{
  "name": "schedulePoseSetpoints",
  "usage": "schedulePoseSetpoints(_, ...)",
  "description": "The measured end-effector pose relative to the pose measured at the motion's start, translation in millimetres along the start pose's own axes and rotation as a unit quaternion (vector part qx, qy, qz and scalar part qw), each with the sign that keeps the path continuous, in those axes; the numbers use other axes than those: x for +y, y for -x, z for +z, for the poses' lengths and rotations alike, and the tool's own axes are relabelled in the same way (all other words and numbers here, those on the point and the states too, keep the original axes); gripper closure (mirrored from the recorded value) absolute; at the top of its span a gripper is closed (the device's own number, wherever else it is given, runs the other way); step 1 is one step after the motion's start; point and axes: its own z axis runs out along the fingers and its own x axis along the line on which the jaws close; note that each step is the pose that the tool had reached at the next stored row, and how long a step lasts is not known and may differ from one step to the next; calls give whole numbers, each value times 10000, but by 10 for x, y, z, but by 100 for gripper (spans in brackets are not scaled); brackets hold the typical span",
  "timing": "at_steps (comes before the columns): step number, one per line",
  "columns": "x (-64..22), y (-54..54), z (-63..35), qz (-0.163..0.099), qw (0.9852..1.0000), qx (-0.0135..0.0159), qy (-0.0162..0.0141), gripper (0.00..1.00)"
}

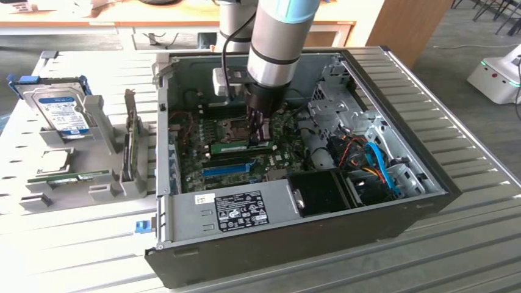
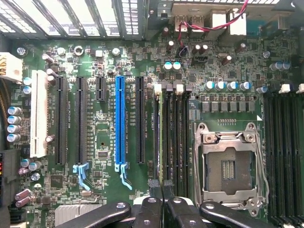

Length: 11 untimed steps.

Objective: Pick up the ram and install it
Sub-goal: 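Insert the ram into the slot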

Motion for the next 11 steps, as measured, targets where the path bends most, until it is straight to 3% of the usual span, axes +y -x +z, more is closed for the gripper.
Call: schedulePoseSetpoints(11,0,0,0,0,10000,2,1,88)
